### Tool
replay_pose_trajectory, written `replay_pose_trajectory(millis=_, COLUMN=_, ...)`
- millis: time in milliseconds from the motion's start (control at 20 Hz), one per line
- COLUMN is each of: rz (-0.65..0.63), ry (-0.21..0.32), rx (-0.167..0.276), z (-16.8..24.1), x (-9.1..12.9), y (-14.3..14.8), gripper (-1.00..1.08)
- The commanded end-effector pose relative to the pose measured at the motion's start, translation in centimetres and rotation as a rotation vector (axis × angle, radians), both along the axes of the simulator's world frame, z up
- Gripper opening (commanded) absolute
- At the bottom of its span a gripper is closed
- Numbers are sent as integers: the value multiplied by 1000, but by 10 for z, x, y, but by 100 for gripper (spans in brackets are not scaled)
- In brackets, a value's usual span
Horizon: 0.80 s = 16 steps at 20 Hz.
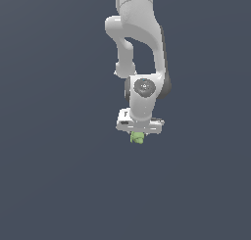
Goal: Pick up the object and move it to a goal position.
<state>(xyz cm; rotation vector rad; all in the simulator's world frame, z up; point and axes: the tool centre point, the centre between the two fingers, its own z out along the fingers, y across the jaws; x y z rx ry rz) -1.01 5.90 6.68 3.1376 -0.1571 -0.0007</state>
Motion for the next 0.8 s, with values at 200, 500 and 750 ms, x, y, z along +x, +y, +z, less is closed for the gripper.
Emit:
replay_pose_trajectory(millis=200, rz=1, ry=-1, rx=-1, z=44, x=-13, y=16, gripper=-100)
replay_pose_trajectory(millis=500, rz=1, ry=-1, rx=-1, z=103, x=-31, y=37, gripper=-100)
replay_pose_trajectory(millis=750, rz=1, ry=-1, rx=-2, z=160, x=-47, y=57, gripper=-100)
